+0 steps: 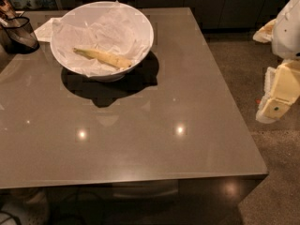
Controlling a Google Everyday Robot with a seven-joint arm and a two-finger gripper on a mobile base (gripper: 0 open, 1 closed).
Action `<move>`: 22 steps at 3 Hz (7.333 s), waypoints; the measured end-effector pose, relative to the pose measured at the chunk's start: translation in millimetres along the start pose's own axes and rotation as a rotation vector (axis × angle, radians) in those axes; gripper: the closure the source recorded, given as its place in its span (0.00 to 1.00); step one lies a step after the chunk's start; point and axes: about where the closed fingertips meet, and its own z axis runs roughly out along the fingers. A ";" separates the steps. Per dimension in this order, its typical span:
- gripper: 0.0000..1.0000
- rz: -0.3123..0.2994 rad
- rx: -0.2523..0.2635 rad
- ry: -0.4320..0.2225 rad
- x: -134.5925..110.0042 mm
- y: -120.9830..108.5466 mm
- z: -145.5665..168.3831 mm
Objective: Pick banana from white bowl
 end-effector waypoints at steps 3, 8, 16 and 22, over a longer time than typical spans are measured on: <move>0.00 0.010 -0.020 -0.009 -31.2 -17.9 2.9; 0.00 -0.069 -0.016 -0.010 -159.1 -73.5 46.1; 0.42 -0.013 -0.144 -0.139 -308.4 -134.9 104.2; 0.43 0.081 -0.266 -0.062 -345.3 -123.2 183.3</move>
Offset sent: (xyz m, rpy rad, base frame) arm 0.0104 0.0150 0.0032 0.0412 0.0290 -0.0132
